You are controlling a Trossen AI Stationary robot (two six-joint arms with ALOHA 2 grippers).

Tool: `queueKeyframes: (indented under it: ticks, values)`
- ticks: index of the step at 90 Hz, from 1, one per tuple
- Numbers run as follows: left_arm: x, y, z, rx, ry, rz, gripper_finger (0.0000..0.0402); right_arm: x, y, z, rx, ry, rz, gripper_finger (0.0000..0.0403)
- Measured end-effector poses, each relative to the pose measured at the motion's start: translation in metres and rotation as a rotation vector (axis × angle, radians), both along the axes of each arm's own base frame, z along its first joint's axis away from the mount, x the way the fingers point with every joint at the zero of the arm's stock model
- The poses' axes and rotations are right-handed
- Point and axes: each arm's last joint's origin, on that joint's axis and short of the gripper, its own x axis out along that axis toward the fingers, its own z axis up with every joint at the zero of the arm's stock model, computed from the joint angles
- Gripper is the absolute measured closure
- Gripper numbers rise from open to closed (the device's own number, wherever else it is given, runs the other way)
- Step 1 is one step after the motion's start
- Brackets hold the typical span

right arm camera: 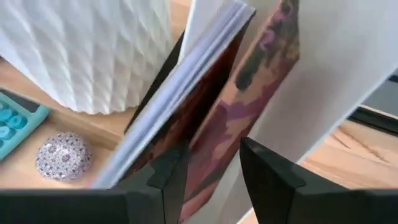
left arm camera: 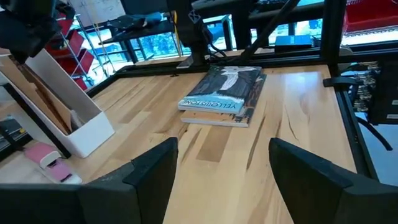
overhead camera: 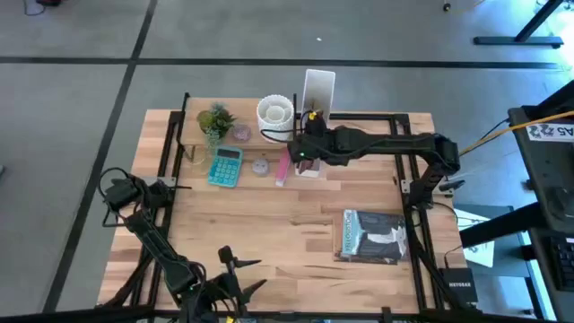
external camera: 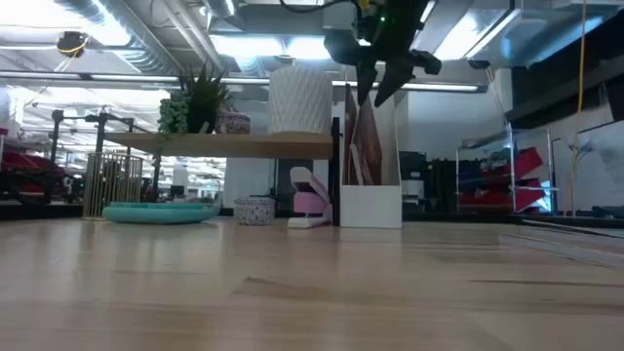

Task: Stock shelves
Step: Put the red book in the book organizer

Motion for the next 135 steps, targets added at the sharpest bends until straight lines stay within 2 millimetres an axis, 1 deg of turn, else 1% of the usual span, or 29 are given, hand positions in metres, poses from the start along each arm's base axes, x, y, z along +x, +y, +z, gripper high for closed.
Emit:
queueKeyframes:
  ticks: [12,25,49,55,66,77,85,94,104,113,124,135]
  values:
    - [0.0,0.0,0.0,0.0,0.0,0.001,0.0167,0.002,0.002,0.0,0.024,-0.009,0.029,0.0272]
    - [0.0,0.0,0.0,-0.002,0.004,-0.005,0.0167,0.001,0.001,0.0,0.003,-0.003,0.019,0.0272]
    - [0.001,0.001,0.0,-0.005,0.003,-0.003,0.0167,-0.001,-0.026,-0.003,0.015,0.005,-0.051,0.0272]
    - [0.001,0.001,0.0,-0.005,0.003,-0.003,0.0167,-0.002,-0.029,-0.003,0.001,0.008,-0.065,0.0272]
    - [0.001,0.001,0.0,-0.006,0.003,-0.003,0.0167,-0.003,-0.03,-0.002,-0.05,0.016,-0.085,0.0272]
    - [0.001,0.001,0.0,-0.007,0.003,-0.004,0.0167,-0.003,-0.033,-0.001,-0.063,0.015,-0.097,0.0274]
    - [0.001,0.0,-0.001,-0.007,0.004,-0.004,0.0167,-0.003,-0.036,-0.006,-0.067,0.006,-0.107,0.0286]
    - [0.001,0.0,-0.003,-0.005,0.009,-0.006,0.0167,-0.002,-0.04,-0.01,-0.057,-0.006,-0.104,0.0311]
    - [0.002,-0.001,-0.005,-0.015,0.009,-0.01,0.0167,-0.003,-0.042,-0.012,-0.073,-0.002,-0.112,0.0351]
    - [0.002,-0.001,-0.006,-0.018,0.014,-0.015,0.0167,-0.002,-0.037,-0.011,-0.119,0.013,-0.105,0.039]
    - [0.002,-0.001,-0.006,-0.016,0.014,-0.015,0.0167,0.0,-0.026,-0.005,-0.186,0.005,-0.098,0.039]
    - [0.002,-0.001,-0.006,-0.019,0.012,-0.014,0.0167,0.004,-0.011,0.014,-0.253,-0.041,-0.084,0.0397]
